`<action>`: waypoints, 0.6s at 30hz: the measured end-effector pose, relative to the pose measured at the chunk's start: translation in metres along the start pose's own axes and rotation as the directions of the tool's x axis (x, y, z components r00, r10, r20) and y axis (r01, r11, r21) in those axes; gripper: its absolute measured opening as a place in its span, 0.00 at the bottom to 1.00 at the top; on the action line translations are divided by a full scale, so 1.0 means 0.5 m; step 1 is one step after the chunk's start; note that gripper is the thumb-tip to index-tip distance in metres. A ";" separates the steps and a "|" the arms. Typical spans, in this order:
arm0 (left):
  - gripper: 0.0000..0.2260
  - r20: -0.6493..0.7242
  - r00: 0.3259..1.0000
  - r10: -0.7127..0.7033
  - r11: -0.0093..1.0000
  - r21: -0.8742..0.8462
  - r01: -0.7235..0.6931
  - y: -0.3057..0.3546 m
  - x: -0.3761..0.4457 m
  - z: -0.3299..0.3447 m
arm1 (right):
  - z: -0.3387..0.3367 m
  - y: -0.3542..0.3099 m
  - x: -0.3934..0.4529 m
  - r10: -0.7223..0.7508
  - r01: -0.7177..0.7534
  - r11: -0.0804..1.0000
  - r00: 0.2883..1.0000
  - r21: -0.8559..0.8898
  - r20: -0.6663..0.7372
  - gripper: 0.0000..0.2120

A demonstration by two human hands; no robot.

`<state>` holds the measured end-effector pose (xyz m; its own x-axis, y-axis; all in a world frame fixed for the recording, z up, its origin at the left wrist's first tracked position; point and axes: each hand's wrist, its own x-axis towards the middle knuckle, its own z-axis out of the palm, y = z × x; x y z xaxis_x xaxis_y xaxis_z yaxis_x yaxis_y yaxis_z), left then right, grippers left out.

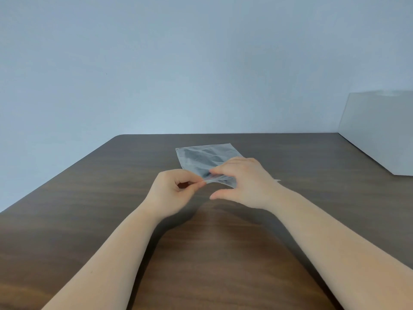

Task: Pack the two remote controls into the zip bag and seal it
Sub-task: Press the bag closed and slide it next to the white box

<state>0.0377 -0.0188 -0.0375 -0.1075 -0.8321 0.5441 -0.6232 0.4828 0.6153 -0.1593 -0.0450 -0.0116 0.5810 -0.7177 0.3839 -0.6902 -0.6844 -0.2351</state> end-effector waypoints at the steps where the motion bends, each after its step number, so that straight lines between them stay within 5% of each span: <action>1: 0.03 -0.012 1.000 0.002 1.000 -0.018 -0.002 0.003 -0.001 -0.001 | 0.008 -0.007 0.004 -0.017 0.017 1.000 0.999 0.014 -0.033 0.19; 5: 0.03 -0.090 0.996 -0.003 0.997 -0.079 -0.004 0.017 0.000 -0.008 | 0.024 -0.020 0.015 -0.013 0.026 0.993 0.994 0.118 -0.111 0.07; 18: 0.03 -0.088 0.994 -0.058 0.998 -0.025 0.056 0.019 -0.004 -0.014 | 0.028 -0.017 0.020 0.085 -0.066 0.978 0.992 0.198 -0.088 0.09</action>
<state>0.0373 -0.0108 -0.0288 -0.0026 -0.8312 0.5559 -0.6085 0.4425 0.6587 -0.1415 -0.0479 -0.0182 0.4799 -0.7591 0.4399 -0.6281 -0.6473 -0.4319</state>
